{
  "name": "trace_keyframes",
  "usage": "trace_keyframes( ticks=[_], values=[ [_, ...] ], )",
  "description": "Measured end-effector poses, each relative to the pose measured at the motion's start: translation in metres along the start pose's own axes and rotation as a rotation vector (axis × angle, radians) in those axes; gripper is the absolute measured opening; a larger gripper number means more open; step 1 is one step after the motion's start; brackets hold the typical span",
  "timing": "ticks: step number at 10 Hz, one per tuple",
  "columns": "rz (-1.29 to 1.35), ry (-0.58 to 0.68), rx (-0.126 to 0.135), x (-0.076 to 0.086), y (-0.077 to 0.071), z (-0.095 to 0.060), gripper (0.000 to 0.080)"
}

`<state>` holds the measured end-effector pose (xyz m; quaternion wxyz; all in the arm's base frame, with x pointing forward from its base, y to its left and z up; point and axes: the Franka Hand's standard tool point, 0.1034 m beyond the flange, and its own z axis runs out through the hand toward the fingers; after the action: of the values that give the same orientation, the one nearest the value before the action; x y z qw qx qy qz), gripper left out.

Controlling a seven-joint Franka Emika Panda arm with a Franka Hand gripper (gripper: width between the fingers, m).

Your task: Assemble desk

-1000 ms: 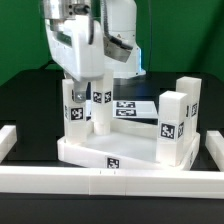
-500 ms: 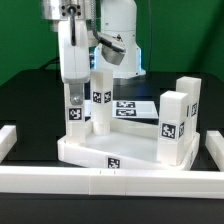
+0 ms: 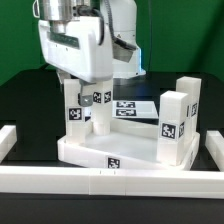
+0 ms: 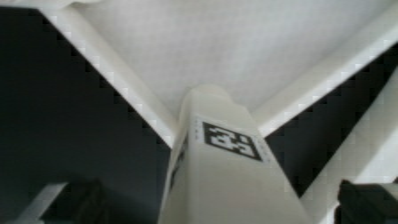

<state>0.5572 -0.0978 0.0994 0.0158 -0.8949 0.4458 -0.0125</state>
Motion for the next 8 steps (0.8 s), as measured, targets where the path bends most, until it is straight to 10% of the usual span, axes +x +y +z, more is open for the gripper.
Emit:
trace_keyframes(
  ticks=[8],
  values=[
    [-0.680, 0.019, -0.015, -0.0025, -0.0038, 0.0022, 0.0649]
  ],
)
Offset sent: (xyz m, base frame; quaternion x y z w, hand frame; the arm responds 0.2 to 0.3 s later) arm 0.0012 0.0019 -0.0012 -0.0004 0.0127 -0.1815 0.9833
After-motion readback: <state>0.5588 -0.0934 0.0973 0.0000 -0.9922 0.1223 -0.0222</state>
